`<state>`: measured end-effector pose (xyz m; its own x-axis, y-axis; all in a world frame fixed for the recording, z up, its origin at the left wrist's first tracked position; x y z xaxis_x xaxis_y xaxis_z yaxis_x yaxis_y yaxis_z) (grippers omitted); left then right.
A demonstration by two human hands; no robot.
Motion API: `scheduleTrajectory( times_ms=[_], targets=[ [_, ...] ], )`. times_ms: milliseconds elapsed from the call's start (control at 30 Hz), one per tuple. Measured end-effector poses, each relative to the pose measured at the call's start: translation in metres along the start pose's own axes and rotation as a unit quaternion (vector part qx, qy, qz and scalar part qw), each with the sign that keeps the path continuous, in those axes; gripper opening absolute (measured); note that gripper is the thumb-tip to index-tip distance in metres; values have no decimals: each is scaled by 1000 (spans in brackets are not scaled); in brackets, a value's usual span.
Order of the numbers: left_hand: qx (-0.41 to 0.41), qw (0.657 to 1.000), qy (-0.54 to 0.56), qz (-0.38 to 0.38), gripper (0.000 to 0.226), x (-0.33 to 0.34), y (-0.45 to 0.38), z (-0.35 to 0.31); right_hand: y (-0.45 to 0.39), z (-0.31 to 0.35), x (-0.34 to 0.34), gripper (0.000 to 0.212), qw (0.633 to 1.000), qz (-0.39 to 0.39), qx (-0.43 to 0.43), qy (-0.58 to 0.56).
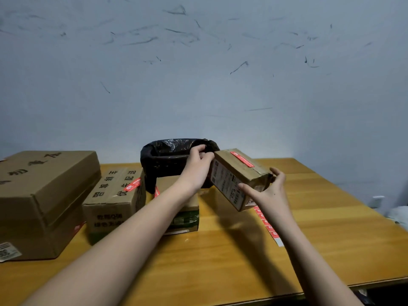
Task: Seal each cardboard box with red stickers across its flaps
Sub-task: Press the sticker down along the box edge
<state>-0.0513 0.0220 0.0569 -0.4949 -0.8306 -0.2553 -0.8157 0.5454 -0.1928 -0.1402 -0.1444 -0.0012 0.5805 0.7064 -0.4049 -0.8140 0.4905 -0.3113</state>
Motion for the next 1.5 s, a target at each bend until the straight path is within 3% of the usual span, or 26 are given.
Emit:
scheduleTrajectory(
  times_ms=[100, 400, 967, 1233, 1500],
  targets=[
    [-7, 1000, -21, -8, 48, 0, 1, 14, -13, -11, 18, 104, 999, -5, 19, 26],
    [2, 998, -66, -18, 49, -9, 3, 45, -26, -21, 53, 97, 992, -26, 45, 112],
    [9, 998, -56, -13, 47, -6, 5, 54, -27, -34, 70, 98, 993, -41, 57, 93],
    [-1, 999, -46, -17, 48, -12, 9, 57, -28, -37, 69, 114, 995, -13, 45, 92],
    [-2, 999, -39, -19, 49, -15, 12, 58, -26, -37, 64, 98, 988, -31, 29, 148]
  ],
)
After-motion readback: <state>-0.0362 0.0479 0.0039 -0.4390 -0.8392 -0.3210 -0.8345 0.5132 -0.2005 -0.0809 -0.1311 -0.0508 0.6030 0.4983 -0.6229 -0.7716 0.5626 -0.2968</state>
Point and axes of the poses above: each hand's wrist, its own y-axis away from the middle knuckle, its own x-axis out of the palm, z = x × y, the point moved 4 cm from there along -y, towards the middle knuckle, and after that the axes turned 10 degrees about z, right-handed, at the moved point
